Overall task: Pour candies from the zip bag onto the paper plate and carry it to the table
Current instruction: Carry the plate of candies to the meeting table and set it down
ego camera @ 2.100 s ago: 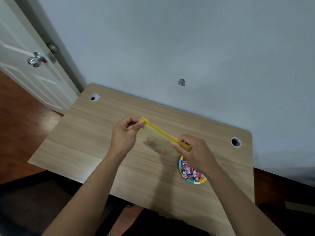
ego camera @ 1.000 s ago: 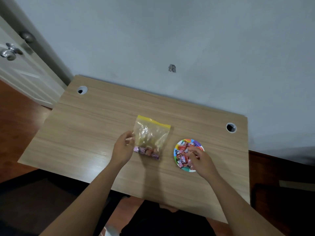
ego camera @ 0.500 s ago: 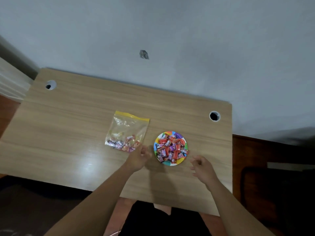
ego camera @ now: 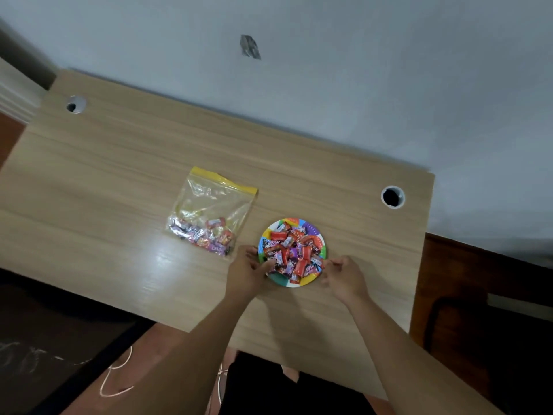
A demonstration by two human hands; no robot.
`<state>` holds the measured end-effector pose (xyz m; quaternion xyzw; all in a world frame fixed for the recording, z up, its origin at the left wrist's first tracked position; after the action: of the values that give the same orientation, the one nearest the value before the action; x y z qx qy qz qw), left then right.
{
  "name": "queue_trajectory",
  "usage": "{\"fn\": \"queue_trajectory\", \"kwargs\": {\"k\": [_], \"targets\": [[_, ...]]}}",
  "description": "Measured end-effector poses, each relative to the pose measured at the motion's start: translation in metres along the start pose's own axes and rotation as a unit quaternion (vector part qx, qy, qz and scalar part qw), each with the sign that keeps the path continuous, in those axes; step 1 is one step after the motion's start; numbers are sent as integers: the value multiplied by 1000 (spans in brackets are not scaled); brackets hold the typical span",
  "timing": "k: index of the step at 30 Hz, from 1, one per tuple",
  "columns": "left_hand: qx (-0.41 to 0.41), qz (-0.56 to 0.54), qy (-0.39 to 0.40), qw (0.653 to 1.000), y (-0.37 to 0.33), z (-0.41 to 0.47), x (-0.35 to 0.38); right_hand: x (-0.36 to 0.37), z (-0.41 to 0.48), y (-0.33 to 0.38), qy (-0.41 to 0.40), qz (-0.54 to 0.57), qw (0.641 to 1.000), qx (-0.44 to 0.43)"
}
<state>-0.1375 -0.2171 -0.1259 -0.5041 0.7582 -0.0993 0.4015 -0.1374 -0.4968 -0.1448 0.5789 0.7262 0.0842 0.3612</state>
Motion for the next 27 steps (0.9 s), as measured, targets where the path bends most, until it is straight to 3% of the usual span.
{"fn": "queue_trajectory", "kwargs": {"k": [8,19,27], "targets": [[37,-9,-45,998,7,7,1,12,5,9,17,18,1000,-15],[33,-93,37,994,-4,-4,-13,8,-30,-2,14,95,995,-21],[113,-51,113,986,-35,-15,-39,0,-97,3,-27,214,976,-17]]}}
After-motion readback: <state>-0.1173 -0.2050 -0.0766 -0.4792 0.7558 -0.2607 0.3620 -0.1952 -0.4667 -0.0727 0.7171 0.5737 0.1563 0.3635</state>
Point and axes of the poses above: each hand's wrist, its own z-axis towards the middle knuckle, its own x-axis out of the palm, y = z × x, the point moved 6 cm from there along z, towards the middle knuckle, and after that the axes turned 6 degrees about z, right-handed, at the moved point
